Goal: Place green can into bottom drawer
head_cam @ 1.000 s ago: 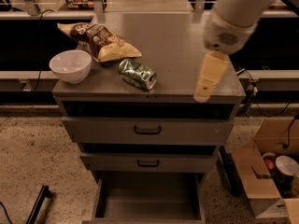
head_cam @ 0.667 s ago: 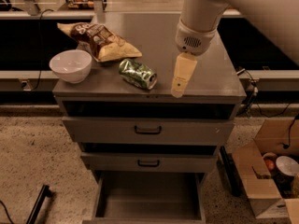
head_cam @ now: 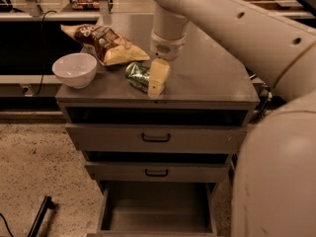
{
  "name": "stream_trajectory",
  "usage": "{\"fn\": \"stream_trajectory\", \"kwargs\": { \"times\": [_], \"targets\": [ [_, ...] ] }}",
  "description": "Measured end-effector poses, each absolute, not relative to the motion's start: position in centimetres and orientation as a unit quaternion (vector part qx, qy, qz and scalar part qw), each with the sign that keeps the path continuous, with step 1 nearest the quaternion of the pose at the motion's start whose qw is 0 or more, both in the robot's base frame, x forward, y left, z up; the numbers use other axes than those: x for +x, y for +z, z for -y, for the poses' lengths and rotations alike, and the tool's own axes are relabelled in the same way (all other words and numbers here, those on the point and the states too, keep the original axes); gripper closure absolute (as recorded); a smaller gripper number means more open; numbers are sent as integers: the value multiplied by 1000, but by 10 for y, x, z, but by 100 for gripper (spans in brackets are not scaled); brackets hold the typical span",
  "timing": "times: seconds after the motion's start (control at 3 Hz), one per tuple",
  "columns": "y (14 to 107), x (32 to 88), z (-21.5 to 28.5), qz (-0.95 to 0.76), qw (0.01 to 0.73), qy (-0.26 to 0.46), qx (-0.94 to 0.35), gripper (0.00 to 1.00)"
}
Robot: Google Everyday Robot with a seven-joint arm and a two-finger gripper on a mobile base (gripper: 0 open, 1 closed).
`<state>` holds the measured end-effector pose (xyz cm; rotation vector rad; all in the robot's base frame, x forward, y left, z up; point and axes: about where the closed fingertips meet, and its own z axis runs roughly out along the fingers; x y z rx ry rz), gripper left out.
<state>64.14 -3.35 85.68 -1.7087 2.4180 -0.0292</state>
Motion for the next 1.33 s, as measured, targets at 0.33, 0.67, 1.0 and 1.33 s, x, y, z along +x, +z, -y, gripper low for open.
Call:
{"fn": "stream_trajectory", "kwargs": {
  "times": [0.33,0.67,1.0,1.33],
  "targets": [
    [845,659,1,-814,96,3,-573,0],
    [835,667,-16,-819,97,11,-566,14],
    [826,671,-16,-829,93,5,-551,37],
    [831,669,-24,-823,97,15,-559,61]
  ]
}}
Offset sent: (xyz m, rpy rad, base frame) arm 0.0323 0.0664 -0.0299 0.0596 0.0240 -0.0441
